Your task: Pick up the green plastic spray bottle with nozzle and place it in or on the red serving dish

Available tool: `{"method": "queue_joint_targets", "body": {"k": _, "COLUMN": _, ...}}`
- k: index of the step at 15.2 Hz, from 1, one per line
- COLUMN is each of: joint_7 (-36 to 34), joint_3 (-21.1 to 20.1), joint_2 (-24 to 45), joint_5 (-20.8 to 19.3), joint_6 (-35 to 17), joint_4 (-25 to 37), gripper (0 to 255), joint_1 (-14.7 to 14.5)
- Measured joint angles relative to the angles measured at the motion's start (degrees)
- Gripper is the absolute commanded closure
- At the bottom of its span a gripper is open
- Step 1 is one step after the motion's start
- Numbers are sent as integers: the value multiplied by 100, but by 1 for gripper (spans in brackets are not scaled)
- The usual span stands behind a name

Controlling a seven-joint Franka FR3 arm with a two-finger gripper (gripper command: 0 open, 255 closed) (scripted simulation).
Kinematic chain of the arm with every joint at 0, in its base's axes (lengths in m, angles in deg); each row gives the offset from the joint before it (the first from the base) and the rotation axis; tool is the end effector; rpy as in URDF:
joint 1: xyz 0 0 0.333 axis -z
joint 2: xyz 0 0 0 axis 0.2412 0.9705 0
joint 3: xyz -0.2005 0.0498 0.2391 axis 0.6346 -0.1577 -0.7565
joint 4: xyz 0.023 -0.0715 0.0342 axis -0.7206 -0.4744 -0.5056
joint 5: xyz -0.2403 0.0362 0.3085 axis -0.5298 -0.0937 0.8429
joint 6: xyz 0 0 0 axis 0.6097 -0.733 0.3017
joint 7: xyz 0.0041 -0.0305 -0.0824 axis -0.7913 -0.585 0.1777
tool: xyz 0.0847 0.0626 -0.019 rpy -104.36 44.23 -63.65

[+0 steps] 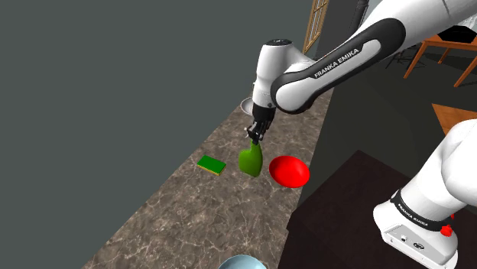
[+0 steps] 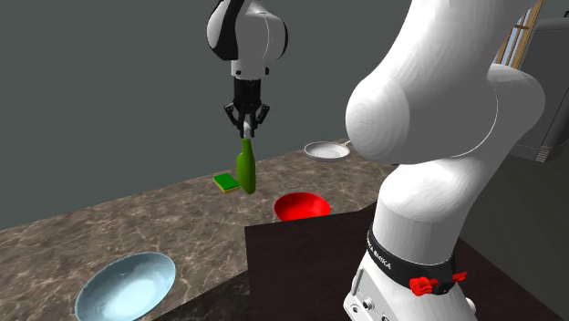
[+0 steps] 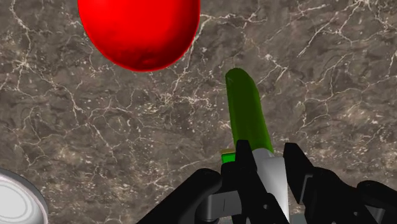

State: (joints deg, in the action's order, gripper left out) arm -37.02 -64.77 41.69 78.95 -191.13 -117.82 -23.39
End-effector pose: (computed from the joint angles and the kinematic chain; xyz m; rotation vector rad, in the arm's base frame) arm 0.4702 0.2051 0.3346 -3.0632 -0.3023 -0.1018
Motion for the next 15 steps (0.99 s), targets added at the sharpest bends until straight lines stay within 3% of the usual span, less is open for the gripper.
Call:
{"method": "queue_joint_targets", "body": {"k": 5, "joint_7": 51, "joint_3": 11, "joint_2": -242, "joint_5": 66, "joint_6": 373, "joint_4": 136, "gripper": 255, "joint_1": 11}}
{"method": "queue_joint_targets", "body": {"k": 15, "joint_7": 1162, "joint_3": 640, "joint_2": -2000, "joint_5": 380, "joint_6": 1230, "joint_4": -809, "gripper": 255, "joint_1": 326}}
